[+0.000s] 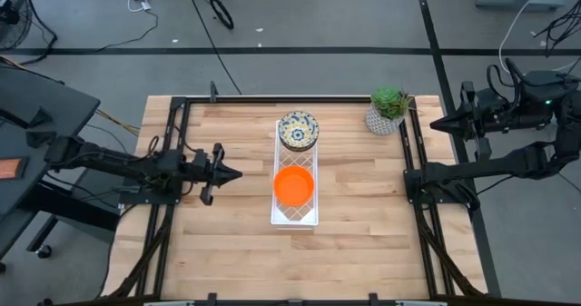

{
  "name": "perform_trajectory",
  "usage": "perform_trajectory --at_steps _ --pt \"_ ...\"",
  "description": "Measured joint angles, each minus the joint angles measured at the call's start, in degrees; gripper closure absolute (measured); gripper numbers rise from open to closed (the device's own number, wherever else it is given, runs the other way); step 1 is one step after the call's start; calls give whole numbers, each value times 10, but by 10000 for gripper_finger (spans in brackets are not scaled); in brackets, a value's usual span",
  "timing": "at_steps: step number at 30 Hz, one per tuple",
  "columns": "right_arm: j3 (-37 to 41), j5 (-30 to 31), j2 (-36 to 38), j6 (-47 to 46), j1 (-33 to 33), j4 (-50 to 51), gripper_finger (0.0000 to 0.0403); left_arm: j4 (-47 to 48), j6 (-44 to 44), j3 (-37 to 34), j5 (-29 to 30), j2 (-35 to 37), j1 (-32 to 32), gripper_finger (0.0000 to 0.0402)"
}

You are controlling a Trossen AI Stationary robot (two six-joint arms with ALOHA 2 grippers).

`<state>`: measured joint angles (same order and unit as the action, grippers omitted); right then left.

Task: Pick & Place Mini bowls
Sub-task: Return to Home Position

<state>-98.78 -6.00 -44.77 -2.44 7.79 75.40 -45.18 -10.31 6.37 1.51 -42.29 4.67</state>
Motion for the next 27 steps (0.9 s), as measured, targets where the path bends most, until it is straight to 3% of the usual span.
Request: perform_trajectory --at_steps 27 --pt "0 0 0 0 0 0 392 52 -11 -59 0 128 0 401"
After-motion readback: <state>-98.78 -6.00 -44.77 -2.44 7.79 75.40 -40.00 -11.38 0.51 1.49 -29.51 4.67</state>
